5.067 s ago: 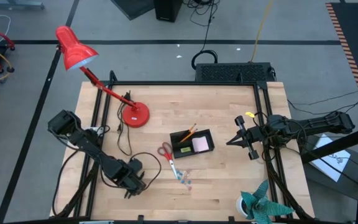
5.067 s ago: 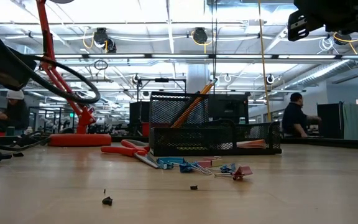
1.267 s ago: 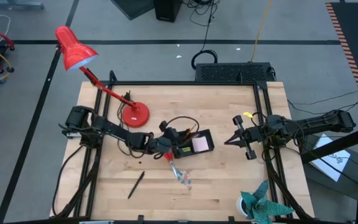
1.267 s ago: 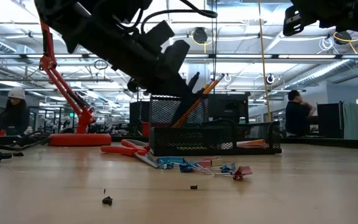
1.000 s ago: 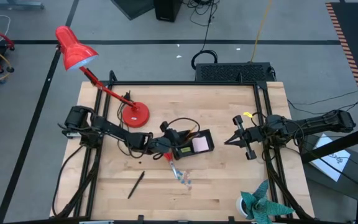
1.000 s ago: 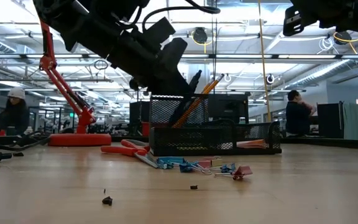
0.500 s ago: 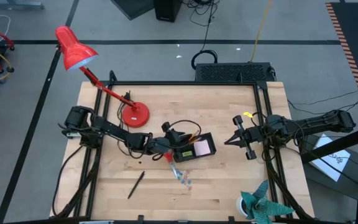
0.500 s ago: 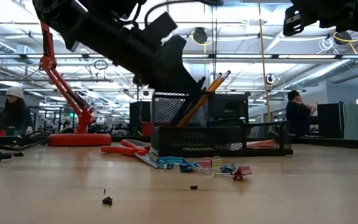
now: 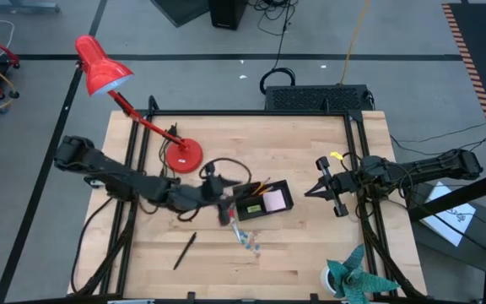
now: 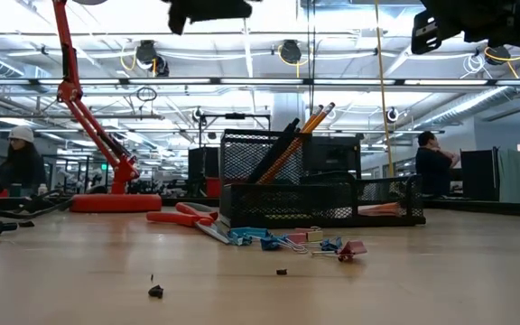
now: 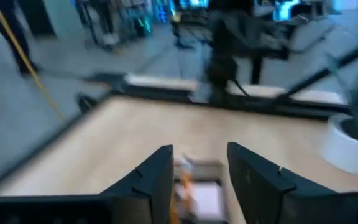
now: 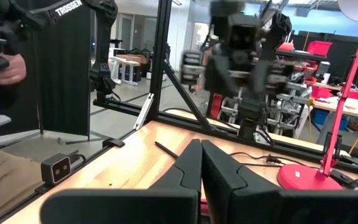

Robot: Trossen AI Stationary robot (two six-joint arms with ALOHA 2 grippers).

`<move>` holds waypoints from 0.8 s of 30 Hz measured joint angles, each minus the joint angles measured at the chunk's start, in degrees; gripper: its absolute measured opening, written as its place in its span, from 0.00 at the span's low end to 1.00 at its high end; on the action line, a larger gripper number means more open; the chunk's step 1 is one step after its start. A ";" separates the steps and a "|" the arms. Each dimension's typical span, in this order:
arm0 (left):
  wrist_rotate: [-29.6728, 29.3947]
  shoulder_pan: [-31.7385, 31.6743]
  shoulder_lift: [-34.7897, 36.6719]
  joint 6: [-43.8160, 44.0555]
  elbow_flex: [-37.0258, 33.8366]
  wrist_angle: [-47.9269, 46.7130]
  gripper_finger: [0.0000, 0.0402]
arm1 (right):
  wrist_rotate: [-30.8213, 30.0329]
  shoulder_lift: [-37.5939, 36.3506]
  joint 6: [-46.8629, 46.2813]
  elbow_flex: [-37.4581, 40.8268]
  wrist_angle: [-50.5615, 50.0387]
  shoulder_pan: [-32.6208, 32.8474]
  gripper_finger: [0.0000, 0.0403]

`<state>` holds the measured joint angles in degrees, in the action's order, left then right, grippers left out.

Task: Pick and place office supplies into organizer
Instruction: Adjust the black desk organizer

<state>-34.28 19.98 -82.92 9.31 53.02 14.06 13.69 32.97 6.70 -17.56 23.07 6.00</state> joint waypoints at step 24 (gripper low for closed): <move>5.29 -1.15 -20.19 18.25 -0.16 -3.36 0.11 | -0.02 0.02 0.06 0.00 0.55 0.00 0.00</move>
<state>-28.99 18.83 -103.11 27.56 52.86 10.70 13.67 32.99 6.76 -17.56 23.62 6.00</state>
